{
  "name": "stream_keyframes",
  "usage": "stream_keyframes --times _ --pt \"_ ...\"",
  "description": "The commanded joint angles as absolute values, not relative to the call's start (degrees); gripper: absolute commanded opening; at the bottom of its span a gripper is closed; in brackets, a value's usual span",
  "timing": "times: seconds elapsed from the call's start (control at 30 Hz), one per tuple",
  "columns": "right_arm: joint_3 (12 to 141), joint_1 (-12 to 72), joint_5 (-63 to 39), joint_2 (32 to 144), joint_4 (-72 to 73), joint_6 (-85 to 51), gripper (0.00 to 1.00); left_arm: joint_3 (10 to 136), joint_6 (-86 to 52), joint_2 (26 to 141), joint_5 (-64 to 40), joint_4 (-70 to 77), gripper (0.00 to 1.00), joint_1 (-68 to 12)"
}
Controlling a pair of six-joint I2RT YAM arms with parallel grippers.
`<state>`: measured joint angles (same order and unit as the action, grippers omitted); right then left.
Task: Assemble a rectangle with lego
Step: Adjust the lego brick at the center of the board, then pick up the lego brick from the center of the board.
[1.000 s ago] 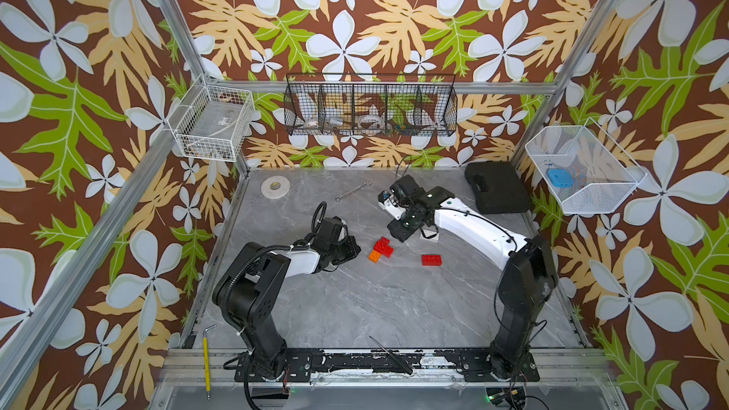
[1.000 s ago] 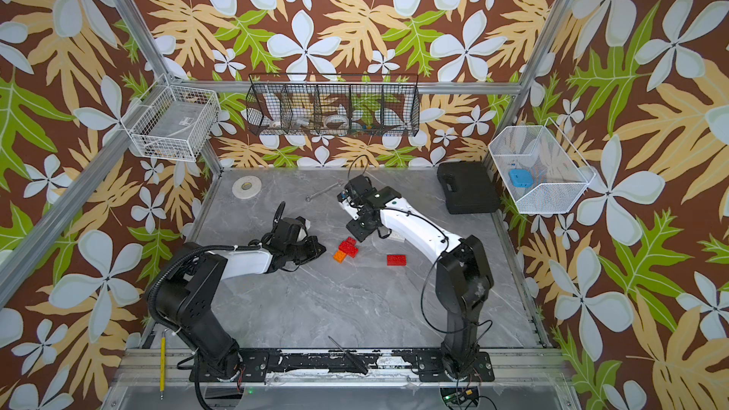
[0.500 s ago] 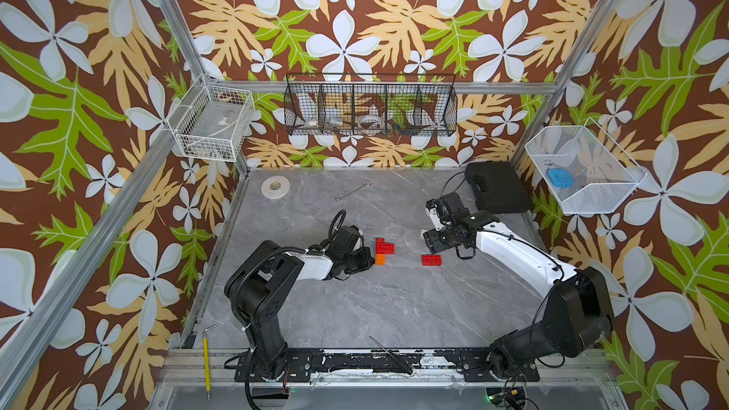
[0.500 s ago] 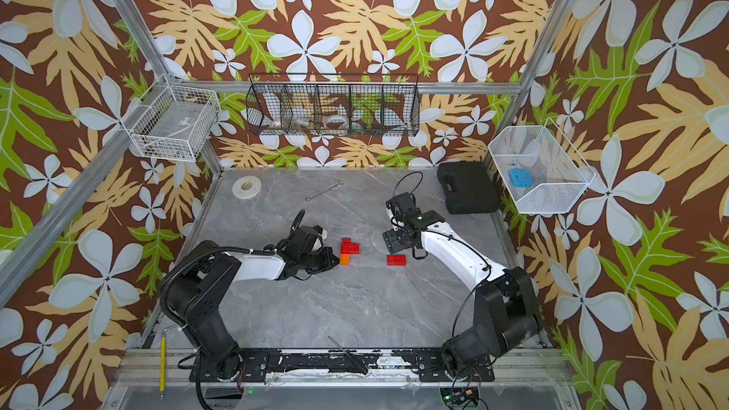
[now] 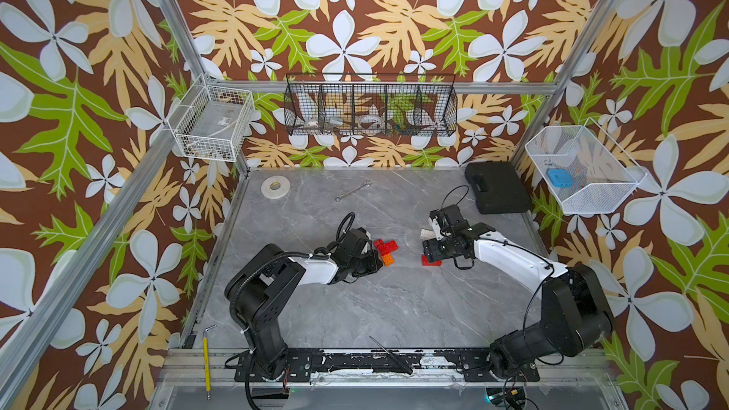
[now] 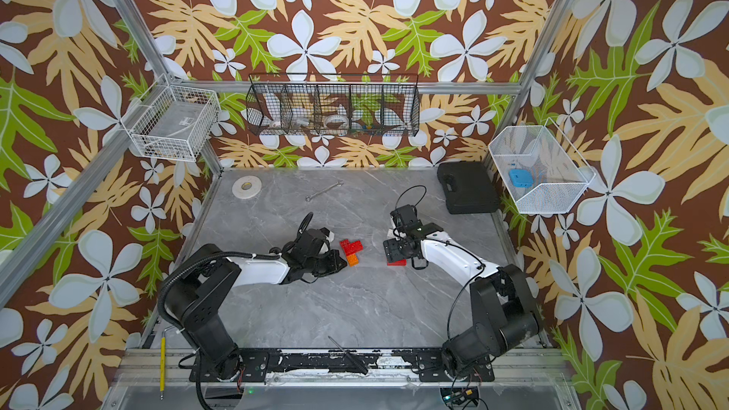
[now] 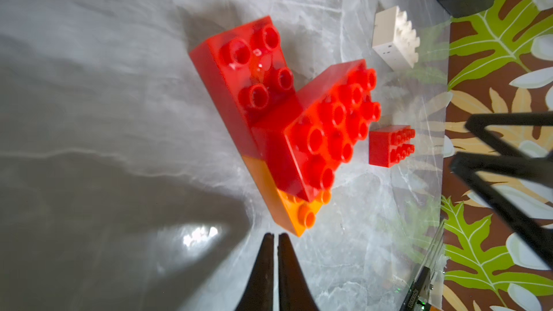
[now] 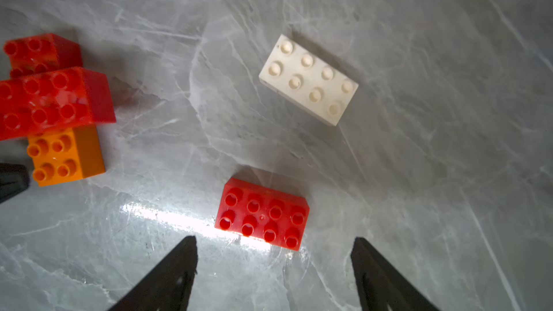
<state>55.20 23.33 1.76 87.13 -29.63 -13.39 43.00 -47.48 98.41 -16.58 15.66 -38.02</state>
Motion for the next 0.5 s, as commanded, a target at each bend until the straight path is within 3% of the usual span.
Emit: stream_keyframes --times 0.0,0.2,0.23,0.27,0.47 --pt "54.73 24.31 2.98 87.65 -28.21 -15.97 0.82 41.84 -46.94 95.85 -14.43 14.09 0.09 -37.60" --pt "54.27 25.66 4.53 89.61 -25.31 -19.75 0.85 39.28 -47.24 91.23 -14.14 14.13 0.09 -35.74" --pt "54.78 25.73 5.38 90.62 -25.71 -19.68 0.98 39.05 -47.13 90.85 -14.31 14.03 0.09 -35.48" --pt "55.19 25.99 6.63 91.51 -26.16 -19.52 0.99 39.10 -46.92 90.51 -14.49 13.83 0.09 -35.29" --pt "55.45 25.99 6.63 93.00 -25.29 -20.18 0.98 38.70 -45.53 90.01 -14.58 13.24 0.09 -34.61"
